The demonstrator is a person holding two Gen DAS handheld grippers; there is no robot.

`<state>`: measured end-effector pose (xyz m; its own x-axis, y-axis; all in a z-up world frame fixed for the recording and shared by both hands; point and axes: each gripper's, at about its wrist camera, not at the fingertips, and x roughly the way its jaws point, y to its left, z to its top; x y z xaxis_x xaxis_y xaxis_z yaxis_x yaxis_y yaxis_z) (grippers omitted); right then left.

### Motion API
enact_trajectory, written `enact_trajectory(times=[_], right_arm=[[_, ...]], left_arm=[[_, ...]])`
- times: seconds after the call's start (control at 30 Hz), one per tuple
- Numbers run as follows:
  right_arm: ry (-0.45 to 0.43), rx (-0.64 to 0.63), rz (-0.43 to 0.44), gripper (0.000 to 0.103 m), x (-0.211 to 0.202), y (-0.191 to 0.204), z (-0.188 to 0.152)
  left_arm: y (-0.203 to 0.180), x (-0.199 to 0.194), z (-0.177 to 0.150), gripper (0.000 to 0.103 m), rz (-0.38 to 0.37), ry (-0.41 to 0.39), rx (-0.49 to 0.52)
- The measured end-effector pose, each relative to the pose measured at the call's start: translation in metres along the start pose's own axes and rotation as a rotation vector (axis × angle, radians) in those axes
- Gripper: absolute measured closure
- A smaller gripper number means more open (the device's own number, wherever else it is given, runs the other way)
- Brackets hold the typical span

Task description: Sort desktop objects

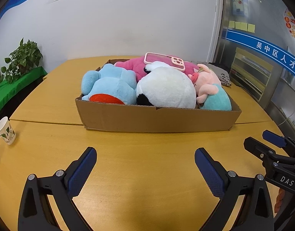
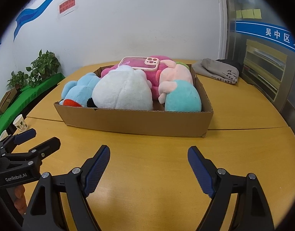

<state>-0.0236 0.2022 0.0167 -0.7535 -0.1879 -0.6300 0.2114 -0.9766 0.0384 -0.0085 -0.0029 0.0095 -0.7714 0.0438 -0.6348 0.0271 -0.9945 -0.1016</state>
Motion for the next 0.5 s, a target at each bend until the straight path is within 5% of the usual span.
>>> enact_trajectory(times=[0.5], right_arm=[[0.002,-0.025,-0.021,0.02,0.004,0.011,-0.008]], left_arm=[[0.003,0.003,-0.009,0.0,0.001,0.009,-0.017]])
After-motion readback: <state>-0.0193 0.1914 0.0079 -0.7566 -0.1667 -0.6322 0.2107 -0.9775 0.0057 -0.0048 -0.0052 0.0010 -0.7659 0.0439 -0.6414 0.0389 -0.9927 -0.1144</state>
